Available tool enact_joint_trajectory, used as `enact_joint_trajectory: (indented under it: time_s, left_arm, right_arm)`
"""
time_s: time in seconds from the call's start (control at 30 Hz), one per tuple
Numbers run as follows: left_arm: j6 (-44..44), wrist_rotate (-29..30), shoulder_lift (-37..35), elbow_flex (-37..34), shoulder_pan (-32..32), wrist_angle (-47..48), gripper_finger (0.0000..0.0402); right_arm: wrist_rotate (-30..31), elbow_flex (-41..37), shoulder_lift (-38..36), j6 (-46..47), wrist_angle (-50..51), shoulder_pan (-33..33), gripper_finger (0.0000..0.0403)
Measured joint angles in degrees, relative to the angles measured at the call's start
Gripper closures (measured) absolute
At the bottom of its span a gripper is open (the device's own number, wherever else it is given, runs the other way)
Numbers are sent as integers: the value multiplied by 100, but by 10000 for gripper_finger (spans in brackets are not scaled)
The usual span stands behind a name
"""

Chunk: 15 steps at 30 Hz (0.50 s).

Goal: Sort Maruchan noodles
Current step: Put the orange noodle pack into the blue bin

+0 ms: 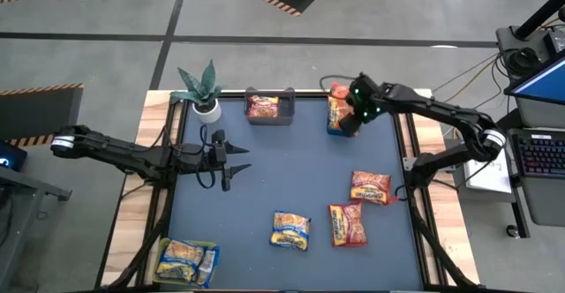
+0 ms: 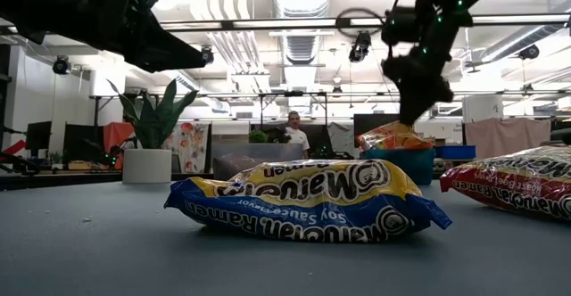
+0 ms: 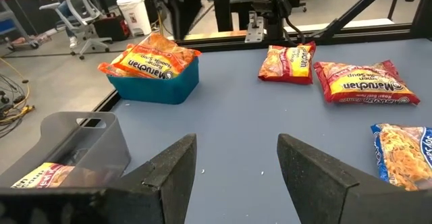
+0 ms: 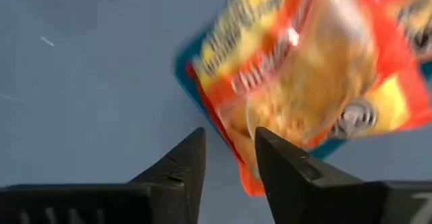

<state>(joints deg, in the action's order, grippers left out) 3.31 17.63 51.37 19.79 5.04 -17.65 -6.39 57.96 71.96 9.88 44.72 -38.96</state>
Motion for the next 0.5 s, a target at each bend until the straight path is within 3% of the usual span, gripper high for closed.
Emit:
enact_joint_trajectory:
  time_s: [0.23,0.5]
  left_arm:
    - [-2,0,0,0,-2,2,210]
    - [-2,0,0,0,-1,-34,210]
  right_arm:
    - [962,-483,192,314,-167,82,342]
    - [1003,-606,665,311,-577,85,388]
